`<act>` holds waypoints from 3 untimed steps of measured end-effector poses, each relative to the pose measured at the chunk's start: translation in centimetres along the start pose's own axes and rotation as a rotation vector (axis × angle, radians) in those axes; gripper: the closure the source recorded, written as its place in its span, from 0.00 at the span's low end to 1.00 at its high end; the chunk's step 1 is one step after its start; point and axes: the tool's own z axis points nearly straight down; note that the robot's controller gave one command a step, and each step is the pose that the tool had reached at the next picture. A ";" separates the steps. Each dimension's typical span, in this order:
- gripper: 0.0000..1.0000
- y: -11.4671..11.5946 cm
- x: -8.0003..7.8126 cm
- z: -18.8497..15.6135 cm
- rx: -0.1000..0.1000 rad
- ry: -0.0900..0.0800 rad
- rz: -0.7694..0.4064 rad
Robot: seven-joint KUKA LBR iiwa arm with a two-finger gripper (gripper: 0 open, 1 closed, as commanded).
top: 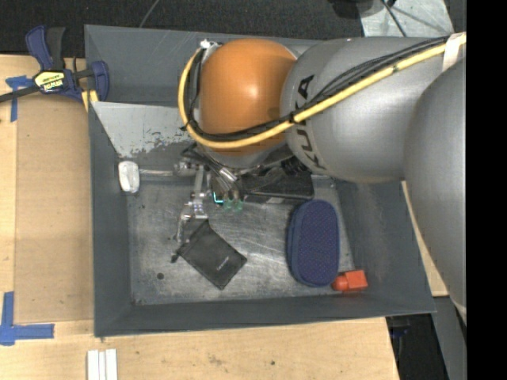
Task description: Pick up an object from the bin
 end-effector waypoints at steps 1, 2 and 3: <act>0.00 -4.3 2.3 11.9 -0.002 -0.006 0.279; 1.00 -4.2 1.9 11.4 -0.006 -0.017 0.281; 1.00 -5.6 0.6 -3.1 -0.006 -0.016 0.308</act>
Offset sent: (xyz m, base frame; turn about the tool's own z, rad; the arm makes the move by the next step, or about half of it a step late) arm -0.0234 -0.0421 -0.1181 0.2793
